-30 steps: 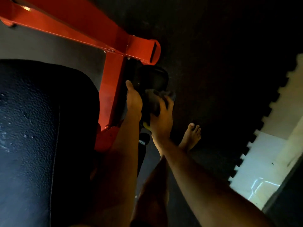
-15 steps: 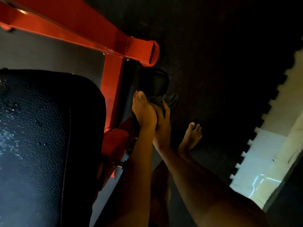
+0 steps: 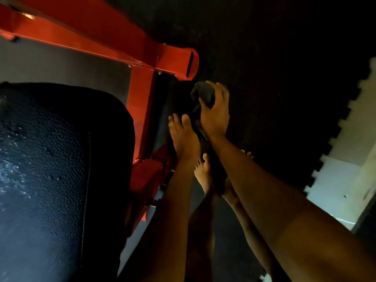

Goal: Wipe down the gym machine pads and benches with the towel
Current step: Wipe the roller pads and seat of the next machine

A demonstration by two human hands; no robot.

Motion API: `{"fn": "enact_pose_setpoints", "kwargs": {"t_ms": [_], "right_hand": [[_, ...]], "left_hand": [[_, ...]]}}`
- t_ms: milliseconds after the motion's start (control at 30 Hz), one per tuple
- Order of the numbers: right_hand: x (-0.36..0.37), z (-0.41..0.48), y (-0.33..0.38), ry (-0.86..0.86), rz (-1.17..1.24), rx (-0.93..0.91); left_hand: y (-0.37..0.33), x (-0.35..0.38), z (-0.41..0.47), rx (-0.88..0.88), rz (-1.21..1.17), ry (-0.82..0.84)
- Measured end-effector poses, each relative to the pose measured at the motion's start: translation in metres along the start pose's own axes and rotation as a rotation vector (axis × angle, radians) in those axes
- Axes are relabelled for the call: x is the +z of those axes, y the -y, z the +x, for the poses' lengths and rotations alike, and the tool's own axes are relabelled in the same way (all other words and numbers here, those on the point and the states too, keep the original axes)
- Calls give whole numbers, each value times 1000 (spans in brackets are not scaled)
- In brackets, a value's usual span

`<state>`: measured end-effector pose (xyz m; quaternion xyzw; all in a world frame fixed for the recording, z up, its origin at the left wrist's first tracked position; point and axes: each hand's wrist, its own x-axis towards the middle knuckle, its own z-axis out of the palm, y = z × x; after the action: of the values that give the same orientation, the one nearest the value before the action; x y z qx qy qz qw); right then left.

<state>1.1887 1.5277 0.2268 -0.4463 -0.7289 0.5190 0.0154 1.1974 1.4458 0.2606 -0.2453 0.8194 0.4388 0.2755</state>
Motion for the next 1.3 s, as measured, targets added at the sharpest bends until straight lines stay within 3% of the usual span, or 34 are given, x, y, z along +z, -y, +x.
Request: {"fn": "enact_pose_setpoints", "kwargs": {"t_ms": [133,267,367,467,600,767,933,1033,1200,1300], "right_hand": [[11,-25,-8,-3,-4,-18],[18,-101,-41,66,-72,-143],[15,-135,-52,168,-49,-80],[14,-103,-40,113,10,12],[8,-31,-7,6,33,71],[14,-22,0,9,-39,-45],[18,-100,-40,141,-128,-124],[10,-134,-52,196,-95,-143],[8,-75,-33,120,-29,-25],[6,-30,-10,89,-77,-66]], "left_hand": [[1,-6,1,34,-94,-15],[-3,-16,27,-90,-211,-51],[10,-13,54,-116,-93,-1],[-12,-10,35,-155,31,-49],[-11,-9,12,23,281,97],[0,-10,4,34,-78,98],[14,-27,48,-154,-280,88],[0,-23,42,-171,-170,32],[-8,-16,13,95,284,91],[5,-8,2,82,120,17]]}}
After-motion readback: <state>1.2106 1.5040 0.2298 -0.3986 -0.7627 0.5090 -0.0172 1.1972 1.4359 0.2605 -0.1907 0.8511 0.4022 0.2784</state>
